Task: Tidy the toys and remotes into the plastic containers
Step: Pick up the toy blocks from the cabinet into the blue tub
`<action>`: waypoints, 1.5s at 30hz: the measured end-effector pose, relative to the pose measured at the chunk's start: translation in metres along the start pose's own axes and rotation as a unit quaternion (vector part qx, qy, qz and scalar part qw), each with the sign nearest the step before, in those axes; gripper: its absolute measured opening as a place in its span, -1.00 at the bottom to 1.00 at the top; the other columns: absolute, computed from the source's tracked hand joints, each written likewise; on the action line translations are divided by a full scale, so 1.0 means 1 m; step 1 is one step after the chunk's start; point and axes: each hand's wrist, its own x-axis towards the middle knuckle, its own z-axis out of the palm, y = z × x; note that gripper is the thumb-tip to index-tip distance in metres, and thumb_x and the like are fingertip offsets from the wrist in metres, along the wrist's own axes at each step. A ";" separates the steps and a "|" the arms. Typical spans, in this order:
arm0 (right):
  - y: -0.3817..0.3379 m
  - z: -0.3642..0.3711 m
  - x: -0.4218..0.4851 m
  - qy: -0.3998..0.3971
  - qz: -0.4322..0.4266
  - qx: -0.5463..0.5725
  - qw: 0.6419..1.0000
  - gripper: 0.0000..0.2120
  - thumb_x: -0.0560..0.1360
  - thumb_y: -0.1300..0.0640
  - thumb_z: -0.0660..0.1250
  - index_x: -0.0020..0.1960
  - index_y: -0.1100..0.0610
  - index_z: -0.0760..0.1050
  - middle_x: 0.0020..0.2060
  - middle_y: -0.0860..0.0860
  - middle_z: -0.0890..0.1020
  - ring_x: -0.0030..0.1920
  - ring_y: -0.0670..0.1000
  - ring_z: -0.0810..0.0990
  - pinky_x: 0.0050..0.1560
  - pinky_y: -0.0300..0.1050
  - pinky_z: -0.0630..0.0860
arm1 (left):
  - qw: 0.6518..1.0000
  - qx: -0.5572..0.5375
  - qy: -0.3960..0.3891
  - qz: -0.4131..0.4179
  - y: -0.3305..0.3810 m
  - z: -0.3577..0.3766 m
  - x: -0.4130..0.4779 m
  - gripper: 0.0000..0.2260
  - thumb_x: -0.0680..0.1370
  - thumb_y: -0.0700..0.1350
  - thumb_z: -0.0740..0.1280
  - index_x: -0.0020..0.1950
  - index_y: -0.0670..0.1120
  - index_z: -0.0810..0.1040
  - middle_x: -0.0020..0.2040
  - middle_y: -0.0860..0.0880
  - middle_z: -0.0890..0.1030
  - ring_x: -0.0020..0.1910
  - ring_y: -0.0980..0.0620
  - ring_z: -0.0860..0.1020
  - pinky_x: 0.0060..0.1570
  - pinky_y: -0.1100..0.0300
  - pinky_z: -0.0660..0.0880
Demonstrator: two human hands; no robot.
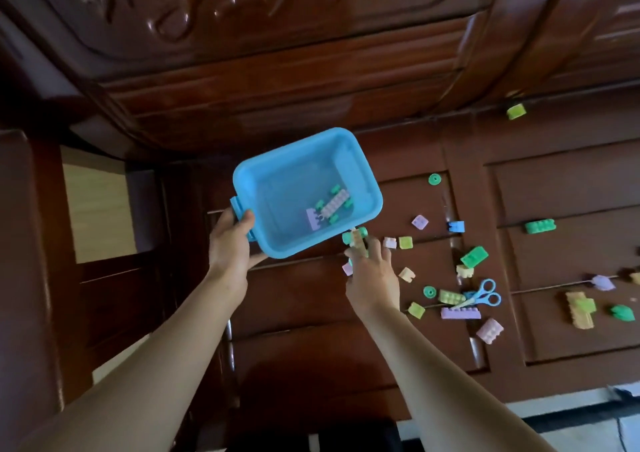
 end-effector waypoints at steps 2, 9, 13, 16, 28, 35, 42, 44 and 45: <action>0.005 0.009 -0.004 0.012 -0.001 -0.026 1.000 -0.54 0.48 0.33 0.25 0.33 0.04 0.38 0.34 0.06 0.29 0.28 0.11 0.29 0.02 -0.10 0.51 | 1.000 -0.013 -0.002 -0.017 -0.005 -0.003 0.005 -0.79 0.61 -0.11 0.25 -0.10 0.19 0.56 -0.08 0.17 0.61 -0.11 0.21 0.59 -0.44 0.17 0.57; 0.011 0.011 -0.012 0.082 0.007 -0.023 0.996 -0.73 0.46 0.26 0.32 0.12 0.05 0.52 0.14 0.05 0.44 0.14 0.10 0.38 -0.23 -0.11 0.45 | 0.999 0.002 -0.033 -0.004 -0.014 -0.008 0.015 -0.83 0.63 -0.11 0.21 0.03 0.14 0.53 -0.08 0.20 0.58 -0.26 0.32 0.61 -0.45 0.20 0.56; 0.003 -0.017 -0.032 0.271 0.030 0.087 0.958 -0.72 0.33 0.31 0.41 -0.02 0.06 0.58 0.03 0.07 0.51 0.03 0.15 0.46 -0.31 -0.18 0.35 | 0.995 0.080 -0.039 0.048 -0.012 -0.008 0.011 -0.81 0.64 -0.08 0.17 0.22 -0.03 0.47 0.05 0.05 0.58 -0.11 0.17 0.61 -0.30 0.14 0.61; -0.018 -0.039 -0.037 0.342 -0.052 0.113 0.931 -0.72 0.33 0.32 0.36 -0.01 0.06 0.57 0.07 0.05 0.51 0.03 0.07 0.43 -0.18 -0.22 0.33 | 0.985 0.147 -0.029 0.080 -0.010 -0.006 0.010 -0.73 0.61 -0.07 0.21 0.29 -0.10 0.43 0.19 -0.09 0.56 0.12 -0.07 0.56 0.13 -0.14 0.53; -0.009 -0.048 -0.016 0.329 -0.005 0.159 0.931 -0.61 0.33 0.38 0.33 0.10 0.09 0.58 0.08 0.08 0.55 0.11 0.15 0.51 -0.11 -0.16 0.42 | 0.755 0.399 -0.007 0.521 -0.017 -0.013 -0.025 -0.67 0.49 -0.29 0.31 0.26 -0.19 0.49 0.13 -0.21 0.52 0.13 -0.15 0.47 0.13 0.00 0.45; 0.047 -0.029 0.001 0.141 0.068 0.053 0.986 -0.44 0.38 0.28 0.34 0.34 -0.04 0.42 0.30 0.05 0.39 0.25 0.11 0.35 -0.06 -0.12 0.40 | 0.580 0.538 -0.251 0.558 -0.065 0.028 -0.042 -0.75 0.34 -0.25 0.40 0.01 -0.10 0.61 0.02 -0.10 0.58 -0.06 -0.10 0.56 -0.27 0.05 0.56; 0.057 -0.014 0.019 0.098 0.003 -0.019 0.995 -0.58 0.42 0.24 0.35 0.25 -0.02 0.49 0.30 0.07 0.38 0.27 0.13 0.34 -0.15 -0.03 0.53 | 0.532 0.671 -0.263 0.444 -0.103 0.062 -0.017 -0.63 0.54 -0.29 0.16 0.34 -0.08 0.40 0.41 -0.13 0.29 0.33 -0.11 0.31 -0.13 0.10 0.49; 0.058 -0.011 0.024 0.118 -0.024 -0.010 0.993 -0.71 0.41 0.29 0.34 0.11 0.08 0.57 0.17 0.11 0.47 0.15 0.17 0.43 -0.27 -0.05 0.50 | 0.535 0.667 -0.255 0.452 -0.107 0.070 -0.012 -0.66 0.54 -0.31 0.13 0.29 -0.10 0.42 0.30 -0.13 0.36 0.23 -0.11 0.37 -0.21 0.13 0.40; 0.058 -0.009 0.025 0.123 -0.034 -0.009 0.992 -0.76 0.41 0.31 0.33 0.04 0.12 0.58 0.11 0.12 0.49 0.09 0.17 0.44 -0.30 -0.06 0.48 | 0.534 0.669 -0.255 0.450 -0.109 0.072 -0.010 -0.67 0.53 -0.32 0.13 0.27 -0.11 0.43 0.26 -0.13 0.37 0.20 -0.11 0.37 -0.21 0.13 0.37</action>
